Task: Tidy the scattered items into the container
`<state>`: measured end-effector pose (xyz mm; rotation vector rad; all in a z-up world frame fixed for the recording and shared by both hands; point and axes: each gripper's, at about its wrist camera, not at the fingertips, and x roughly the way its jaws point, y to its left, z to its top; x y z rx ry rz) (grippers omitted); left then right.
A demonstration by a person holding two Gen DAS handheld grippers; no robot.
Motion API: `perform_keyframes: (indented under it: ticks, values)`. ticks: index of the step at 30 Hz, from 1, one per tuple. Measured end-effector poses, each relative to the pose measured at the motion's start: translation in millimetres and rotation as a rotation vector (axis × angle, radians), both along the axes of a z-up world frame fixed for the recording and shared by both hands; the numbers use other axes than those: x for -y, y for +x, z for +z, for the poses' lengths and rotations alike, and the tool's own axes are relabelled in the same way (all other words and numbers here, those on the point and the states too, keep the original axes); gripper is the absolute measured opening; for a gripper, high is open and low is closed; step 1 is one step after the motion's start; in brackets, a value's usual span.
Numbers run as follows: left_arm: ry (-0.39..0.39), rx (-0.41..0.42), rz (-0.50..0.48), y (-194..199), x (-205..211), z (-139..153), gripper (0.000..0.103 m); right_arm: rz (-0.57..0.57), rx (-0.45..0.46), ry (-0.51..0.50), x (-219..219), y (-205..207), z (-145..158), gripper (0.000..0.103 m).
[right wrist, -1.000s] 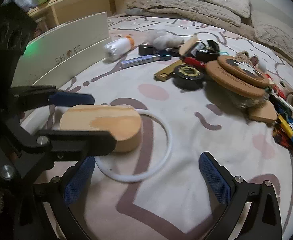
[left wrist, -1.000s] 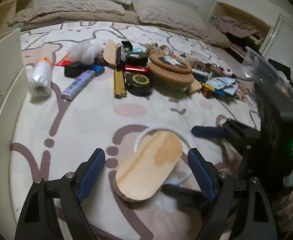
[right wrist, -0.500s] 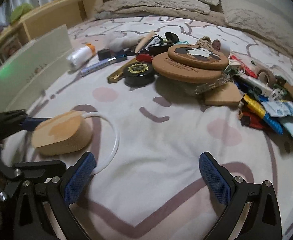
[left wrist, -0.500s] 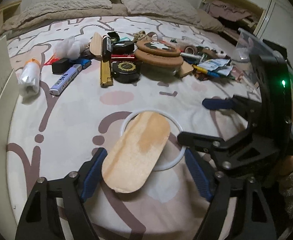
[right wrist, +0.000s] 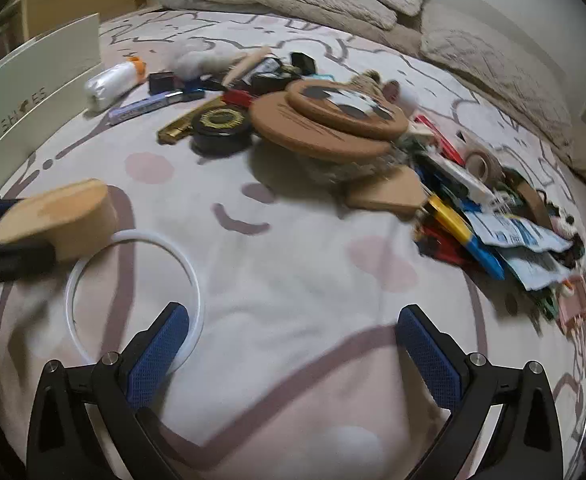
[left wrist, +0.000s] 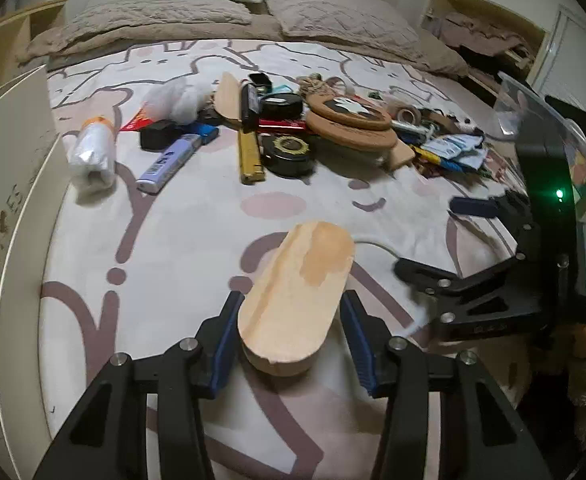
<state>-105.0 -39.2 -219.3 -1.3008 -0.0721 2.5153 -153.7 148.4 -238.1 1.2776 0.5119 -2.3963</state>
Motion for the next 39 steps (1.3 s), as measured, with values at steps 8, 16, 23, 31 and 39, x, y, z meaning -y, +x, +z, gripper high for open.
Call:
perform_keyframes:
  ticks: [8, 16, 23, 31, 39]
  values:
    - [0.001, 0.002, 0.03, 0, 7, 1, 0.048, -0.023, -0.015, 0.065, -27, 6, 4, 0.103]
    - [-0.015, 0.0, -0.055, 4, -8, -1, 0.048, -0.114, 0.043, -0.01, -71, -1, 7, 0.103]
    - [-0.13, -0.014, -0.055, 9, -16, 0, 0.074, -0.047, 0.069, -0.184, -74, 1, 15, 0.103]
    - [-0.254, 0.012, -0.023, 14, -14, -3, 0.082, 0.17, 0.026, -0.184, -30, 29, 20, 0.103]
    - [-0.248, 0.046, 0.047, 9, 3, -7, 0.092, 0.235, 0.051, -0.1, -15, 36, 4, 0.103]
